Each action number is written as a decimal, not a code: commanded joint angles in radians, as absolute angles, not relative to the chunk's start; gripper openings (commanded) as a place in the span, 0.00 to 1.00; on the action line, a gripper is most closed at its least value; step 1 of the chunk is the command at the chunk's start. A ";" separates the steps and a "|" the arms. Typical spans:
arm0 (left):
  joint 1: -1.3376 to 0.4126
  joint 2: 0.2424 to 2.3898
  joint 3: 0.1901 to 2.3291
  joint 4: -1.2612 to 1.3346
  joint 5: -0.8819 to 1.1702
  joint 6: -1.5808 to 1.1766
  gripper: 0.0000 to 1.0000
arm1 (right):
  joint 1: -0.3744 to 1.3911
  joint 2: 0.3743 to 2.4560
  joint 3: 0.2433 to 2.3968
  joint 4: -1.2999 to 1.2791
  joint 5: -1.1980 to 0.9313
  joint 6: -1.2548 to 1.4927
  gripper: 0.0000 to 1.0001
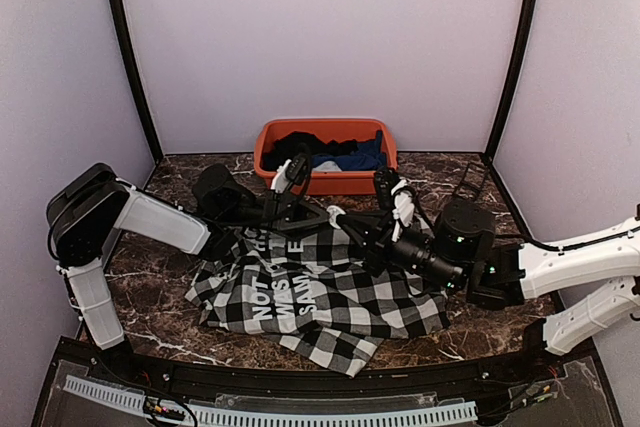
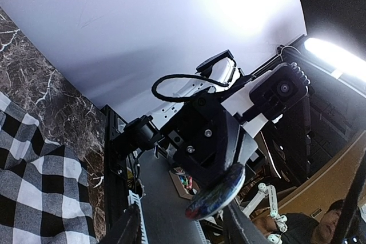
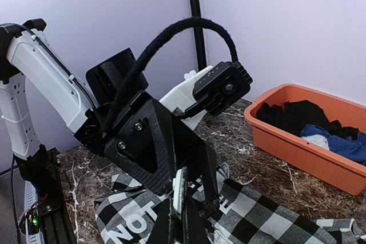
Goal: Pin the brooch onto the clothing
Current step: Open the brooch, then pick up the clothing with brooches at the center of the board.
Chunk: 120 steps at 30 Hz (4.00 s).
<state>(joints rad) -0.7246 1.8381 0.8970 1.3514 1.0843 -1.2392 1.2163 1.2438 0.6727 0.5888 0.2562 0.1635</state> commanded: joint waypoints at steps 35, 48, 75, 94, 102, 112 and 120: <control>-0.694 2.079 1.670 -0.295 0.497 0.255 0.99 | 0.687 1.291 1.010 -0.490 0.034 0.646 0.00; -0.725 2.334 1.949 -0.418 0.511 0.280 0.91 | 0.641 1.302 1.023 -0.492 0.002 0.672 0.00; -0.746 2.404 1.981 -0.251 0.677 0.165 0.48 | 0.591 1.443 1.061 -0.491 -0.127 0.807 0.00; -0.747 2.416 1.969 -0.238 0.739 0.149 0.03 | 0.544 1.616 1.159 -0.519 -0.266 0.860 0.00; -0.755 2.396 1.933 -0.221 0.771 0.156 0.01 | 0.511 1.635 1.158 -0.505 -0.310 0.899 0.00; -0.774 2.370 1.893 -0.204 0.759 0.172 0.01 | 0.507 1.674 1.177 -0.499 -0.331 0.924 0.00; -0.780 2.356 1.877 -0.176 0.764 0.164 0.01 | 0.507 1.697 1.176 -0.500 -0.327 0.942 0.00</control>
<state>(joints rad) -0.7734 2.4107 1.9003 -0.1963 0.7448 0.1574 0.5114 1.6844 1.1507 -0.5098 -0.3222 0.9230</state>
